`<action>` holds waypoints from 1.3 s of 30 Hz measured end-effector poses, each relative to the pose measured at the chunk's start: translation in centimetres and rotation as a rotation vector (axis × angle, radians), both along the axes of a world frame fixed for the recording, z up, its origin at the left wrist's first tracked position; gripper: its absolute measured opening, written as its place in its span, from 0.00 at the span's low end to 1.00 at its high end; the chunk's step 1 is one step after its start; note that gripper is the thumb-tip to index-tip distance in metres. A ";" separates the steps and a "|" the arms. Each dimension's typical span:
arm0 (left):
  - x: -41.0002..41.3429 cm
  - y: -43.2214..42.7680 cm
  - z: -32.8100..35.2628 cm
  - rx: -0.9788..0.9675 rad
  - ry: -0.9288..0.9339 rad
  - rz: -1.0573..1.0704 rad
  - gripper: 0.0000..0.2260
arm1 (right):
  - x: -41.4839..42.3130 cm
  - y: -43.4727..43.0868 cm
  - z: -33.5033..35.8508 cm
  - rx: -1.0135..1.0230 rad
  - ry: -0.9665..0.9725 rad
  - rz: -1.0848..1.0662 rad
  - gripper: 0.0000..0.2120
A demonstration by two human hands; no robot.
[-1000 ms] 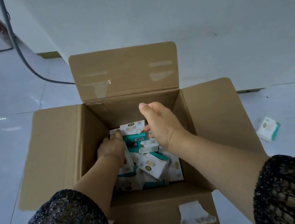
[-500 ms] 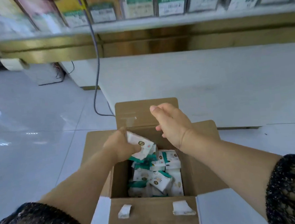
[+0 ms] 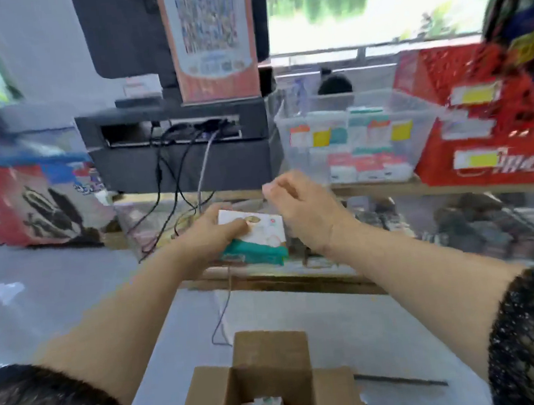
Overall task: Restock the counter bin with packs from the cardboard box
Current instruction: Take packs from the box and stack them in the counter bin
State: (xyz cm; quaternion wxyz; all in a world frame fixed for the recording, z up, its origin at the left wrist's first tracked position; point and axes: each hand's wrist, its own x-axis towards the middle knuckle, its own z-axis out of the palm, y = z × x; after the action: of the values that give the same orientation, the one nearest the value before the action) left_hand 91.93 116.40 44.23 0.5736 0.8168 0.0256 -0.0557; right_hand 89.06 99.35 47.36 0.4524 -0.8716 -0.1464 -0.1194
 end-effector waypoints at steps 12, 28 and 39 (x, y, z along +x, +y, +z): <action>-3.0 -8.1 21.8 -0.405 0.062 0.074 0.07 | -3.2 -6.0 19.6 -0.597 -0.345 -0.056 0.29; 6.0 -12.1 30.4 -0.513 0.198 -0.221 0.08 | 5.0 -9.2 26.9 -1.027 -0.565 -0.243 0.21; 14.1 -12.8 27.7 -0.107 -0.252 0.005 0.09 | 18.5 -16.8 17.4 -1.023 -0.191 -0.321 0.16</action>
State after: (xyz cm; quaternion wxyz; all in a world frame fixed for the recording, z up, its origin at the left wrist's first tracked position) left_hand 106.05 103.56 71.93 0.6152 0.7855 -0.0478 0.0475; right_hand 107.51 82.56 64.72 -0.0685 -0.9772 -0.0911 -0.1792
